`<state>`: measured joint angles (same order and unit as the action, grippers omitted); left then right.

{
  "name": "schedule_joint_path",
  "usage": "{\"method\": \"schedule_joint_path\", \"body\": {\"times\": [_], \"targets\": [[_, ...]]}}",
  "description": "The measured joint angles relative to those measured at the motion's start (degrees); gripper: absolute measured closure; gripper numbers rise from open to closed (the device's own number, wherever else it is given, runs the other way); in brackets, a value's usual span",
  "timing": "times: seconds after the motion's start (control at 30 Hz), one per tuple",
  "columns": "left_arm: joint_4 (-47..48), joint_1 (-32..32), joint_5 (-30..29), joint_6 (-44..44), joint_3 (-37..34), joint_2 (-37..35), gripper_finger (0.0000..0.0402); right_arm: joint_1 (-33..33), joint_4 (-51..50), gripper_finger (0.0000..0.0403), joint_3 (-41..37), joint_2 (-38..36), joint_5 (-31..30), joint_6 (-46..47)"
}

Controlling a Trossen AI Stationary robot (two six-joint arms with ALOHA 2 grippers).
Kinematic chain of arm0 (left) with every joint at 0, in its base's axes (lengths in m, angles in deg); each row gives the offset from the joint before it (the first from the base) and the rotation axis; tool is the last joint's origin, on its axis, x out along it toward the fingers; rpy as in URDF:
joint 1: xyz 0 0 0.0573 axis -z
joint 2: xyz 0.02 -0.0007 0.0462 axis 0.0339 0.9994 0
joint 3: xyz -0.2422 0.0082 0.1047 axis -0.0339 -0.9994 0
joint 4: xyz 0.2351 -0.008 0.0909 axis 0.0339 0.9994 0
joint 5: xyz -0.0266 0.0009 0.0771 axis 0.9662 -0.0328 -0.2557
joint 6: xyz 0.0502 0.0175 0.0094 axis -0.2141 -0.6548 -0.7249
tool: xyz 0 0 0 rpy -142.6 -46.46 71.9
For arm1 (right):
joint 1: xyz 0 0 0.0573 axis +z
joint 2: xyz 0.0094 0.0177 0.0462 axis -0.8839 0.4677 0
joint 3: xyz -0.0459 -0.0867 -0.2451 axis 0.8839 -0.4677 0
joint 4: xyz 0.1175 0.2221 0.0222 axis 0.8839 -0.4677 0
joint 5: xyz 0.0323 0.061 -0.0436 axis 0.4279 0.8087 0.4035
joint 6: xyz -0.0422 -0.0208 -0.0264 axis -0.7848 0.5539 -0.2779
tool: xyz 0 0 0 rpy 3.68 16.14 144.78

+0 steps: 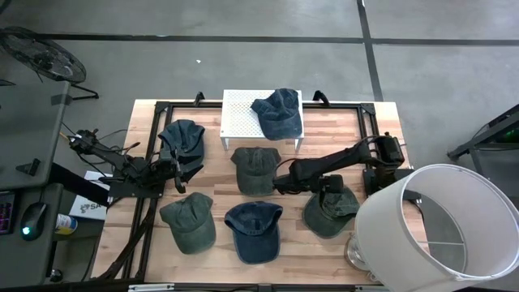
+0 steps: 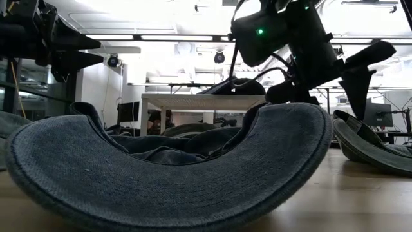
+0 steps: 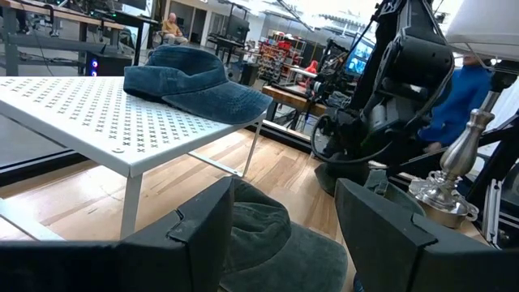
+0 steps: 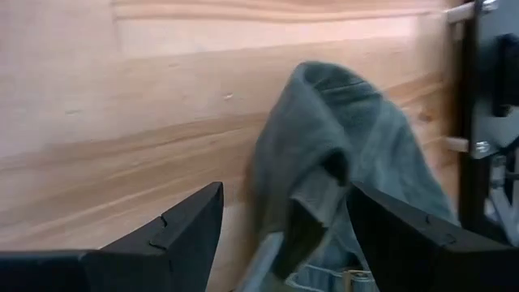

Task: Pick & Place hat
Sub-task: Put the bottom right gray cap on the shelf

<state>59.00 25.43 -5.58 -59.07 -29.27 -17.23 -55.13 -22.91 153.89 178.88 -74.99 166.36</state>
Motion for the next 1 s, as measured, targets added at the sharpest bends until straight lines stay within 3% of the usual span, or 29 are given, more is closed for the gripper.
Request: {"method": "schedule_joint_path", "body": {"times": [0.3, 0.47, 0.7, 1.0], "targets": [[0.0, 0.0, 0.0, 0.0, 0.0, 0.0, 0.0188, 0.0, 4.5, 0.0149, -3.0, 0.0, 1.6, -0.5], [0.0, 0.0, 0.0, 0.0, 0.0, 0.0, 0.0188, 0.4, 7.2, 0.017, -4.1, 0.0, 2.6, -0.7], [0.0, 0.0, 0.0, 0.0, 0.0, 0.0, 0.0188, 0.4, 6.8, 0.024, -4.1, -0.4, 2.6, -4.2], [0.0, 0.0, 0.0, 0.0, 0.0, 0.0, 0.0188, 1.4, 5.9, 0.037, -4.1, -0.4, 1.9, -6.6]]}}
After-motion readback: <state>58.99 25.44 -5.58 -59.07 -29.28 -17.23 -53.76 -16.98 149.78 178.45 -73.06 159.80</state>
